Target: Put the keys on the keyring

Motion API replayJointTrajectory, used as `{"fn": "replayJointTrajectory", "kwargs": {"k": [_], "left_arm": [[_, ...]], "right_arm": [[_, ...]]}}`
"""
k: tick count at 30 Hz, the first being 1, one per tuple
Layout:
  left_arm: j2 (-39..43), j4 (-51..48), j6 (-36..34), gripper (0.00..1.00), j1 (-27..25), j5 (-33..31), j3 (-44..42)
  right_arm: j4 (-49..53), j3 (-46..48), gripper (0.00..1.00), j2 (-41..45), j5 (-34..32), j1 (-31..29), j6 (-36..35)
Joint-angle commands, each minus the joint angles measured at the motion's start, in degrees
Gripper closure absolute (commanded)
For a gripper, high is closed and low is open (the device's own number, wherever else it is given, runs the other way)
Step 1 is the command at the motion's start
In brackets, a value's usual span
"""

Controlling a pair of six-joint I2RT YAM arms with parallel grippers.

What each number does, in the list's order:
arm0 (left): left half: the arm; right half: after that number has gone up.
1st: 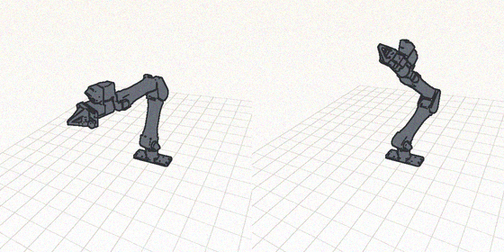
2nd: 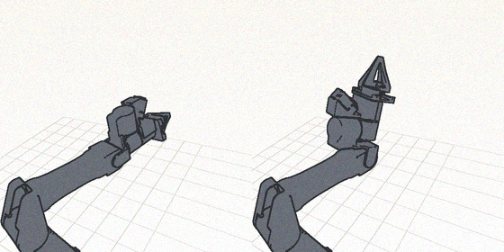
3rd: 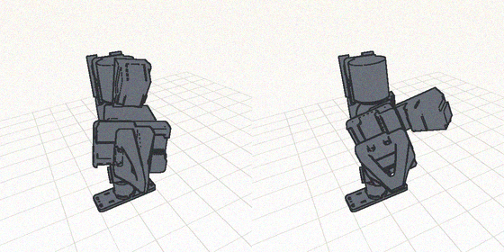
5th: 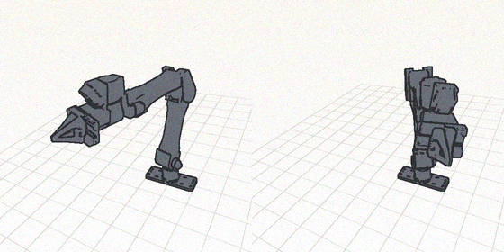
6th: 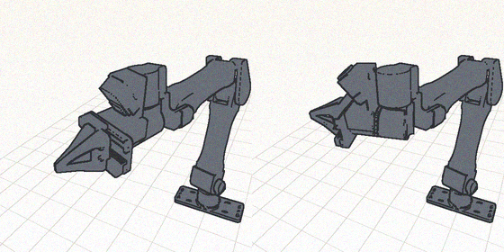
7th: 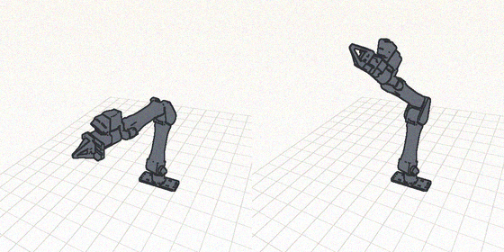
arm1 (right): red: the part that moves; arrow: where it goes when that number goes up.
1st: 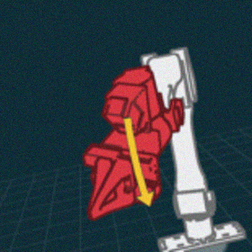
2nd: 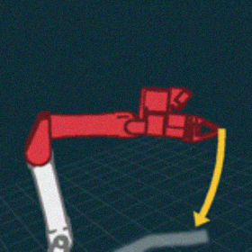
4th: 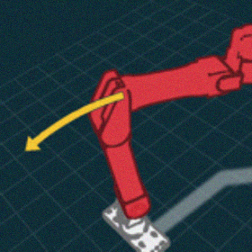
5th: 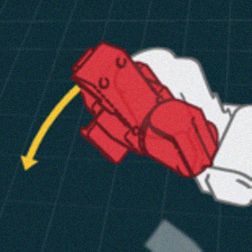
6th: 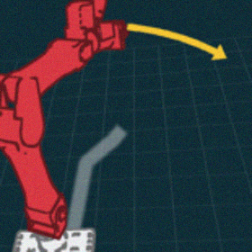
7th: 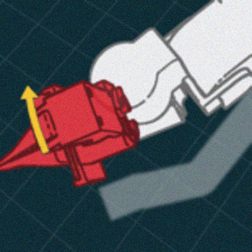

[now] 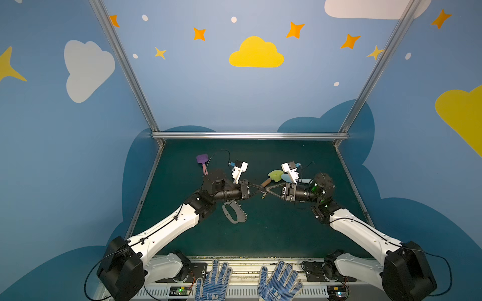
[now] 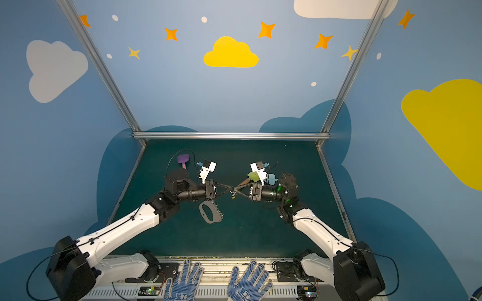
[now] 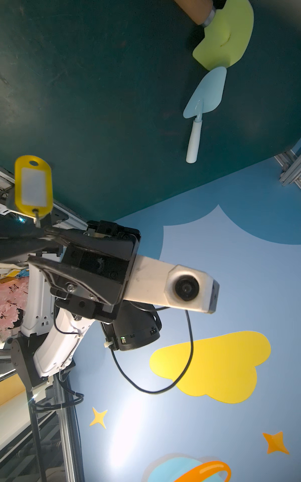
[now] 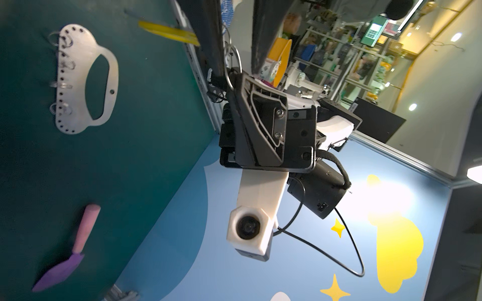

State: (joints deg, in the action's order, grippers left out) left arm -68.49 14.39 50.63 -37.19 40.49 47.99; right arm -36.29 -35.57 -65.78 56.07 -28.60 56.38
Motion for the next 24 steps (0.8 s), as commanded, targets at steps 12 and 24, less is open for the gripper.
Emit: {"fn": "replayJointTrajectory", "kwargs": {"k": [12, 24], "left_arm": [[0.9, 1.9, 0.0, 0.94, -0.1, -0.1, -0.6], [4.7, -1.9, -1.0, 0.63, 0.9, -5.2, -2.2]], "right_arm": [[-2.6, -2.0, 0.91, -1.9, 1.7, -1.3, -0.5], [1.9, -1.9, 1.0, -0.3, 0.5, -0.4, -3.3]]}}
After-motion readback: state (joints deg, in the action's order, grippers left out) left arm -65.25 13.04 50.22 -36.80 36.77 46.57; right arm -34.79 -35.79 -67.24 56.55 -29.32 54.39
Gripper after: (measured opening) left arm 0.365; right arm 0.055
